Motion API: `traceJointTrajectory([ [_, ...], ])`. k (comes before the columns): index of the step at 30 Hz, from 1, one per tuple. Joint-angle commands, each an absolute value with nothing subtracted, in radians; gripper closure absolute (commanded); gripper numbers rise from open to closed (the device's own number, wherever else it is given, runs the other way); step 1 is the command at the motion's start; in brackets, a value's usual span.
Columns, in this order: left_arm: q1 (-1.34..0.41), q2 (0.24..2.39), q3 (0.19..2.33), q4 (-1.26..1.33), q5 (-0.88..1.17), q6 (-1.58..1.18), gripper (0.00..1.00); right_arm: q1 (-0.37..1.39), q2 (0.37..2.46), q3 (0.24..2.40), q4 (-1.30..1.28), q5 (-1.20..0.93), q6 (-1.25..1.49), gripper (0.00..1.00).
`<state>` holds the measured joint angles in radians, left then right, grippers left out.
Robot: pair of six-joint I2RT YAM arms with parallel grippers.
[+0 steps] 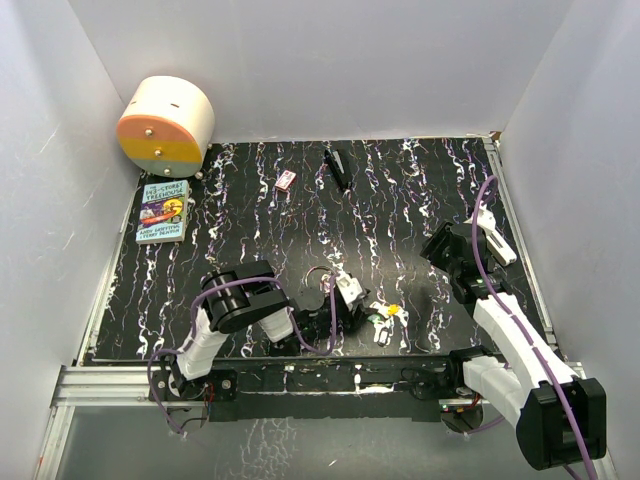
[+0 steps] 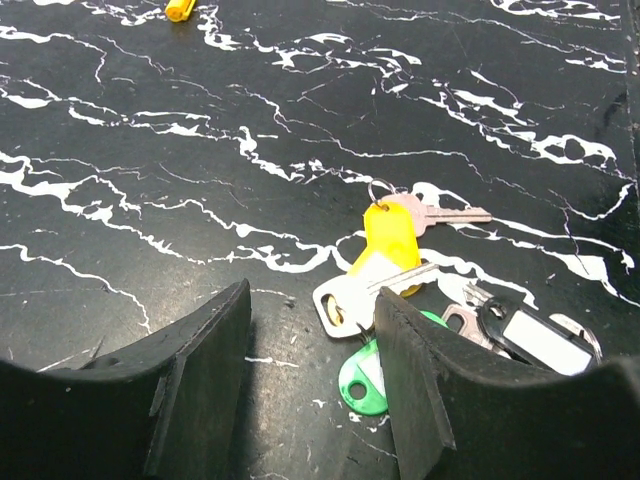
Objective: Put the keys on the keyring
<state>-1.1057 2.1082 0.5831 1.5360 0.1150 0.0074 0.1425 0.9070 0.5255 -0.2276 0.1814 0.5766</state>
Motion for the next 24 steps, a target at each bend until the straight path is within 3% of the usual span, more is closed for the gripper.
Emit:
traceJointTrajectory([
  [1,-1.115,2.116,0.611,1.593,0.092,0.008,0.49,0.139,0.897,0.515,-0.163,0.199,0.575,0.53],
  [10,-1.126,2.141,0.612,1.621,0.080,0.012,0.49,0.139,0.905,0.512,-0.156,0.203,0.572,0.54],
  [16,-1.132,2.166,0.605,1.665,0.083,0.025,0.50,0.138,0.905,0.508,-0.149,0.205,0.569,0.73],
  [24,-1.135,2.186,0.616,1.652,0.060,0.040,0.51,0.140,0.910,0.506,-0.146,0.206,0.565,0.67],
])
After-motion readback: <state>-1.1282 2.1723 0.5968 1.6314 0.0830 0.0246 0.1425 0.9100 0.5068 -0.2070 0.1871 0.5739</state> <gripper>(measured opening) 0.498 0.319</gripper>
